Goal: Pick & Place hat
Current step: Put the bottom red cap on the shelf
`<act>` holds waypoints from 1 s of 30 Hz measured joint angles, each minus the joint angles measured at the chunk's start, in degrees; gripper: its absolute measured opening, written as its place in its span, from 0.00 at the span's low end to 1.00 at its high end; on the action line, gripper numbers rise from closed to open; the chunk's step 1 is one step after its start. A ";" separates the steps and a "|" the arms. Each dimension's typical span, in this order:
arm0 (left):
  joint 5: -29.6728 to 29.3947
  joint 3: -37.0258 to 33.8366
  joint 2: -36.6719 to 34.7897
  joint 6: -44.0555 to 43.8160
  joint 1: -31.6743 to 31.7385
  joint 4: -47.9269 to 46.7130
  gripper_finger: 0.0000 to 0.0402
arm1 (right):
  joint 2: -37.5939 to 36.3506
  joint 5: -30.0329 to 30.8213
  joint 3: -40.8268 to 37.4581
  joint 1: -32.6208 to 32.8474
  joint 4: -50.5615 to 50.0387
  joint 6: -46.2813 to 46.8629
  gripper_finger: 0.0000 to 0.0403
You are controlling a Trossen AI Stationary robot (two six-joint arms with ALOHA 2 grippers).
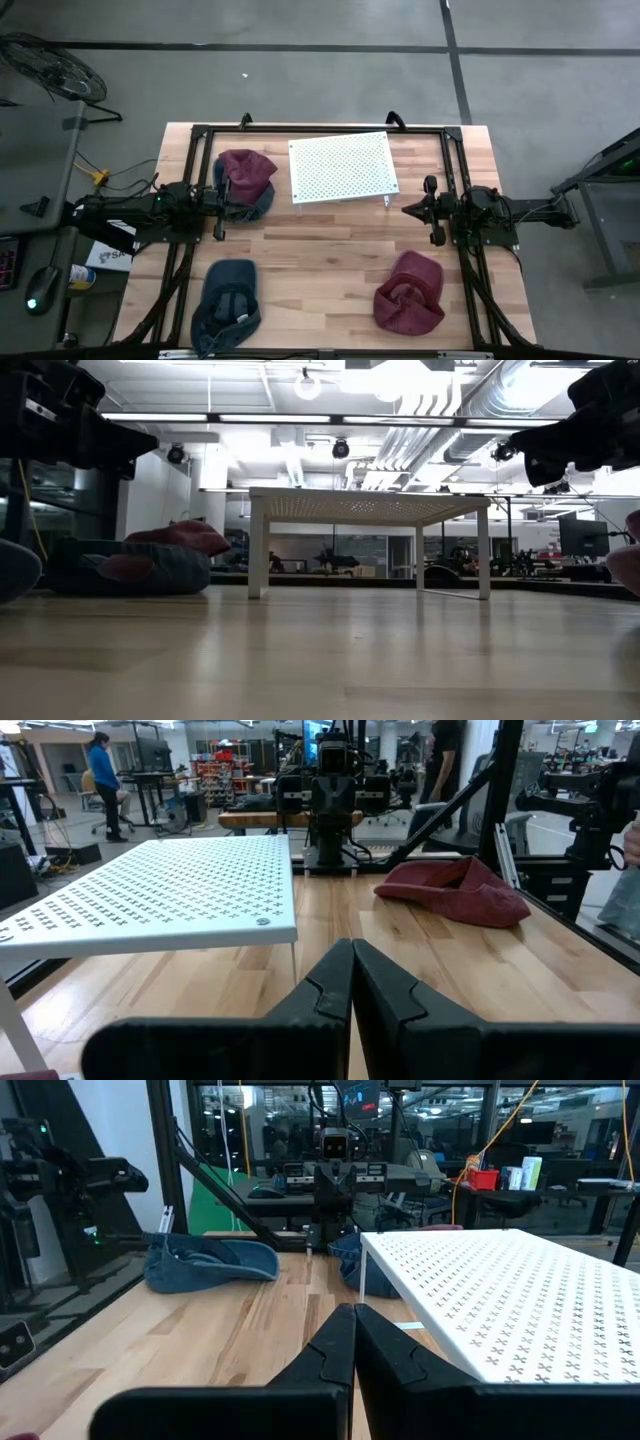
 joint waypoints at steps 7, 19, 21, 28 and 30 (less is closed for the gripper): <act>0.00 0.00 0.02 0.02 0.02 0.01 0.02 | -0.01 3.42 0.00 -0.02 0.46 4.89 0.00; 0.00 0.00 0.01 0.01 0.01 0.00 0.02 | 0.66 17.49 1.51 -0.04 0.28 7.35 0.00; 0.00 0.00 0.00 0.00 0.02 -0.01 0.02 | 0.66 17.44 2.93 -0.04 -0.34 8.14 0.00; 0.01 0.00 0.00 0.01 0.00 0.01 0.02 | 0.66 17.53 9.87 -0.04 -9.84 9.10 0.00; 0.02 0.00 0.02 0.00 0.02 -0.01 0.02 | 0.77 17.50 11.86 -0.04 -13.28 9.27 0.00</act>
